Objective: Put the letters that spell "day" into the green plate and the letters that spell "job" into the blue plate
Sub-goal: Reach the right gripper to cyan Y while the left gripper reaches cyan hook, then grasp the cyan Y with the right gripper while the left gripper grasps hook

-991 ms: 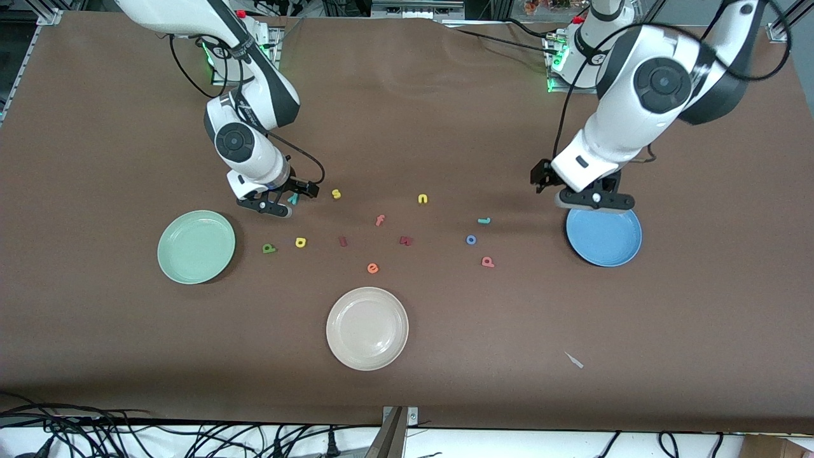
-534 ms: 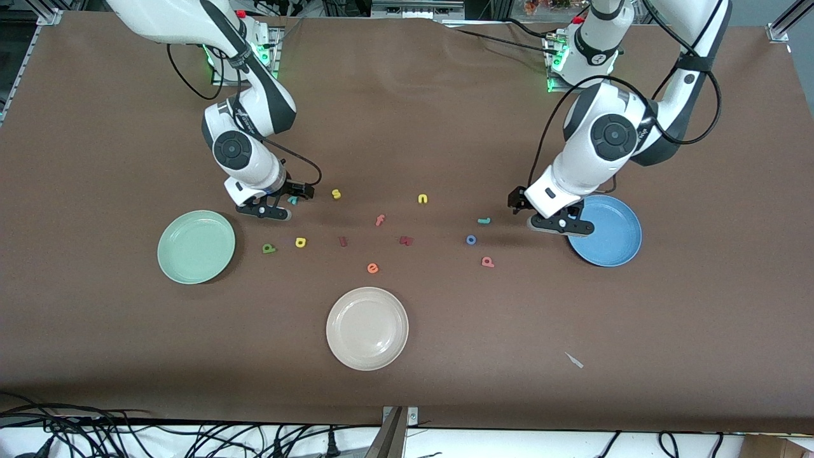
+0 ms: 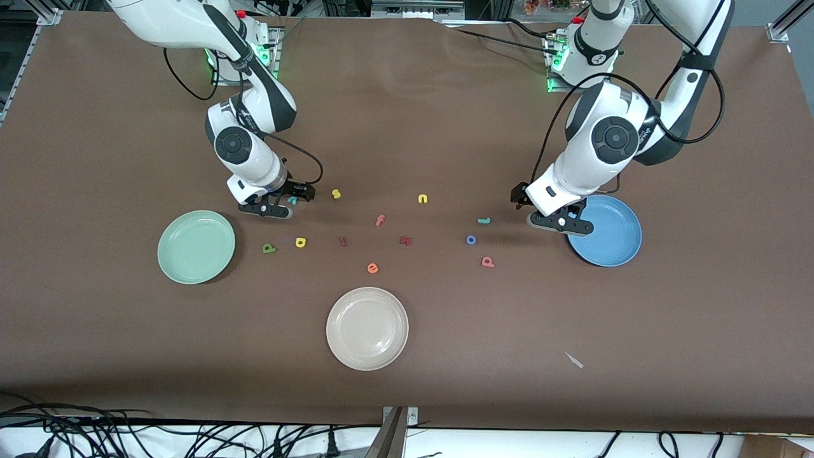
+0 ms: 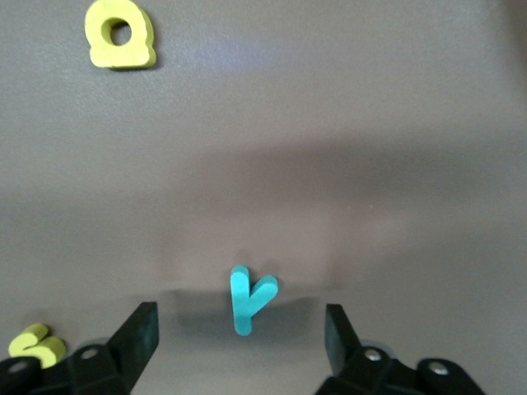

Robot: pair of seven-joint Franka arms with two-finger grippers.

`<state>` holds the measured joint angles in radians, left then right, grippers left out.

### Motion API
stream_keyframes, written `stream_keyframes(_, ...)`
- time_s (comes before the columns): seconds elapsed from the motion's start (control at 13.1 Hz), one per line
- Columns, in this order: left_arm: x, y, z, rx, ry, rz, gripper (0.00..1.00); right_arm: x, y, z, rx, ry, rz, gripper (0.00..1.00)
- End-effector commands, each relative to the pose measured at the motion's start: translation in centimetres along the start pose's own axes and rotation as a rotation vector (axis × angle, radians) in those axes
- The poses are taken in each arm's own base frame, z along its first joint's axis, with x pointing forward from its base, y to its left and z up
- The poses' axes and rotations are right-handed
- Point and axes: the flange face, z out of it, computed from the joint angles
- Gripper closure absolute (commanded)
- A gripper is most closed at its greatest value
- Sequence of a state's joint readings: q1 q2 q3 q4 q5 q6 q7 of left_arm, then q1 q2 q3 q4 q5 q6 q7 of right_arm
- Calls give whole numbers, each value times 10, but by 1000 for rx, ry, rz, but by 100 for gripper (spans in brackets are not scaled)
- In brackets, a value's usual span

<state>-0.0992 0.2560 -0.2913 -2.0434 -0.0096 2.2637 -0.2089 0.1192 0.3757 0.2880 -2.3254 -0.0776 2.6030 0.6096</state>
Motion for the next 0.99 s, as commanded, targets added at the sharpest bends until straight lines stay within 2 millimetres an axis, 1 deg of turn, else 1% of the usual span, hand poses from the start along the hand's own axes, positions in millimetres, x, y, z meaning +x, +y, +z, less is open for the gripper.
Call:
stream_keyframes(0.0, 7, 21, 35, -14, 29, 56, 0, -5, 3, -1, -4, 23, -32, 20)
stream_keyframes(0.15, 5, 42, 53, -25, 47, 95, 0, -3, 4, 0, -8, 27, -39, 29)
stream_keyframes(0.23, 3, 49, 63, -22, 39, 118, 0, -1, 7, 1, -6, 33, -34, 31)
stream_keyframes(0.38, -2, 65, 86, -33, 37, 145, 0, 0, 9, 1, -7, 33, -31, 42)
stream_keyframes(0.46, -11, 75, 98, -37, 45, 166, 0, 0, 8, 1, -6, 35, -30, 46)
stream_keyframes(0.53, -17, 77, 107, -40, 50, 172, 0, 1, 8, 1, -4, 36, -29, 50)
stream_keyframes(0.69, -24, 76, 120, -34, 40, 204, 0, 1, 8, 2, 3, 44, -30, 57)
stream_keyframes(0.76, -27, 79, 127, -8, 41, 265, 0, 1, 7, 6, 7, 42, -29, 57)
stream_keyframes(0.84, -30, 81, 134, 25, 39, 325, 1, 2, 7, 7, 14, 50, -30, 62)
stream_keyframes(0.91, -34, 82, 140, 45, 32, 356, 3, 2, 7, 7, 14, 49, -27, 69)
